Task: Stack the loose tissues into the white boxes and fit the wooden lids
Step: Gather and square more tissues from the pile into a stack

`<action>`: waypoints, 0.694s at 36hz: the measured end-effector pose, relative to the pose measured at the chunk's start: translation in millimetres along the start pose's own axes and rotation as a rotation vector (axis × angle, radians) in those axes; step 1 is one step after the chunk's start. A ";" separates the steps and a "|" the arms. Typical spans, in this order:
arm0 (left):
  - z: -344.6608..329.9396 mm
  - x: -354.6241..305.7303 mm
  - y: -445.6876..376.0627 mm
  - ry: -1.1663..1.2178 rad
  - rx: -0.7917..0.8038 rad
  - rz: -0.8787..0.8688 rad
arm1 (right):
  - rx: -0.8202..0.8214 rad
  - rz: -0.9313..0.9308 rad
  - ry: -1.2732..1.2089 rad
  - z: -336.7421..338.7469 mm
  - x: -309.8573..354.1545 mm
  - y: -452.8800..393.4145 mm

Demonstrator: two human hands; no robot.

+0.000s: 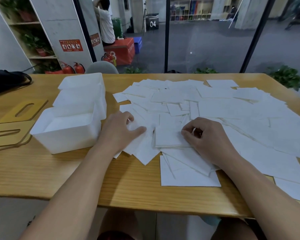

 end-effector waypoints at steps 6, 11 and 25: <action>-1.7 -7.3 3.5 0.077 0.012 0.003 | 0.016 0.008 0.022 -0.6 0.4 0.4; 1.6 -6.9 1.1 0.261 0.014 0.035 | 0.016 0.002 0.014 -0.3 0.2 0.7; 8.8 -46.1 -10.7 0.822 -0.052 -0.080 | -0.110 0.006 -0.155 4.2 4.1 -3.1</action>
Point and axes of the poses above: each hand's wrist, its own y-axis away from the middle knuckle, its own z-axis out of the back of the hand, x = y × z, the point moved 2 cm from there along -y, towards the middle knuckle, and after that the axes turned 2 degrees about z, right-handed, at the moved point
